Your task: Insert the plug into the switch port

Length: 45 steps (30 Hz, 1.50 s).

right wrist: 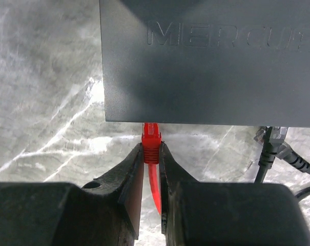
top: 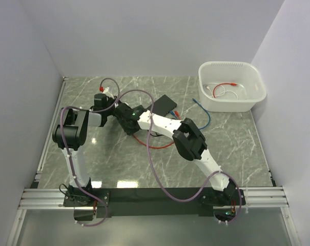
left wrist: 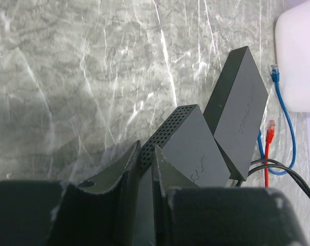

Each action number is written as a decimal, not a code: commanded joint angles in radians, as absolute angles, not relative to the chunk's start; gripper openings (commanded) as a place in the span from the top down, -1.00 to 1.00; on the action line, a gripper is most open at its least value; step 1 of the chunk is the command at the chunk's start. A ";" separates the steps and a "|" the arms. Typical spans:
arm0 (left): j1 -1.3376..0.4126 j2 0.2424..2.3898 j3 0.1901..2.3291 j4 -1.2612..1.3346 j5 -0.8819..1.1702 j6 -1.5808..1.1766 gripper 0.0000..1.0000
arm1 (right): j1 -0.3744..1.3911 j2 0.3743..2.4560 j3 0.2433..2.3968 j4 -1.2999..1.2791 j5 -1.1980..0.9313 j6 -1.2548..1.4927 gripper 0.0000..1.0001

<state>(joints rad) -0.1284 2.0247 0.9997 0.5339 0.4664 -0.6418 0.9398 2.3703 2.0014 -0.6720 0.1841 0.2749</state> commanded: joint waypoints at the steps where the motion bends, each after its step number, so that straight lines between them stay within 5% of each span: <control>1: -0.210 2.088 0.948 0.255 0.586 -0.618 0.61 | 0.847 2.367 2.126 -0.416 0.315 0.304 1.00; 29: -0.239 2.094 0.974 0.215 0.563 -0.584 0.70 | 0.770 2.454 2.207 -0.382 0.250 0.407 1.00; 45: -0.212 2.017 0.943 0.238 0.468 -0.623 0.64 | 0.773 2.349 1.973 -0.264 0.219 0.373 0.15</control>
<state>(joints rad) -0.1715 2.0186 1.0290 0.5137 0.4126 -0.6495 0.8505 2.4126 2.0247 -0.4946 0.1158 0.3744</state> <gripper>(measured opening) 0.174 0.391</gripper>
